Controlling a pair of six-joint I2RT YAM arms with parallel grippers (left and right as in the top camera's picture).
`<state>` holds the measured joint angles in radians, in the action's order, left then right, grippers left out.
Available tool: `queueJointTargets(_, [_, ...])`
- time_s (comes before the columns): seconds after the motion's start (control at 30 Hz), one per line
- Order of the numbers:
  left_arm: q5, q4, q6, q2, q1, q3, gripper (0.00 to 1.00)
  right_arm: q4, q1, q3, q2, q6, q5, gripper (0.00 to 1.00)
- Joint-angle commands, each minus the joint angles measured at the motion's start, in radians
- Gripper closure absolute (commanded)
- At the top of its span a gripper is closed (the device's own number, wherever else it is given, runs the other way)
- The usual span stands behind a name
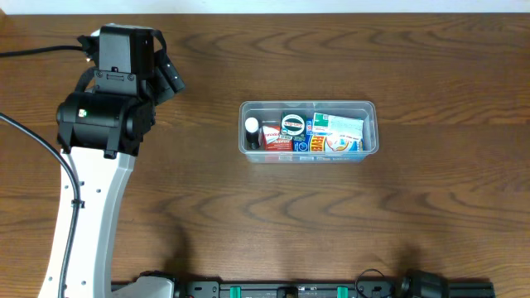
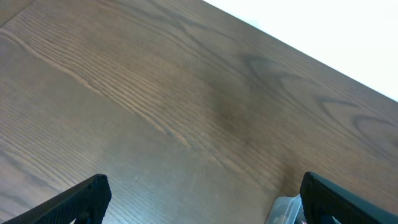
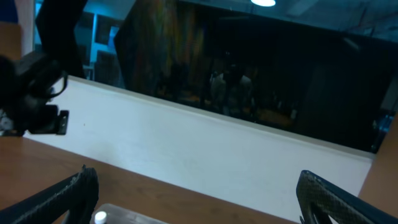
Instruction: Pack container
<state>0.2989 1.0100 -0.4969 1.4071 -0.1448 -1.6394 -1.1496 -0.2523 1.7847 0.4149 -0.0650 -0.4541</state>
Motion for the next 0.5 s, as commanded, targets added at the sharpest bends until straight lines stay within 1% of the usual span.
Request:
queueJointTargets(0.0, [0.017,-0.002,0.006,0.011,0.004,-0.014,0.02,-0.049,0.015,-0.012,-0.005,-0.058,0.021,0.01])
queueJointTargets(0.1, [0.017,-0.001,0.007,0.011,0.004,-0.014,0.02,-0.089,0.055,-0.015,-0.005,-0.072,0.021,0.01])
queueJointTargets(0.2, [0.017,-0.001,0.007,0.011,0.004,-0.014,0.02,-0.1,0.132,-0.016,-0.005,-0.112,0.029,0.01])
queueJointTargets(0.3, [0.017,-0.001,0.006,0.011,0.004,-0.014,0.02,-0.139,0.231,-0.016,-0.005,-0.154,0.101,0.01])
queueJointTargets(0.37, [0.017,-0.001,0.006,0.011,0.004,-0.014,0.02,-0.168,0.297,-0.016,-0.005,-0.154,0.169,0.01])
queueJointTargets(0.47, [0.017,-0.001,0.006,0.011,0.004,-0.014,0.02,-0.2,0.359,-0.016,-0.005,-0.159,0.189,0.01])
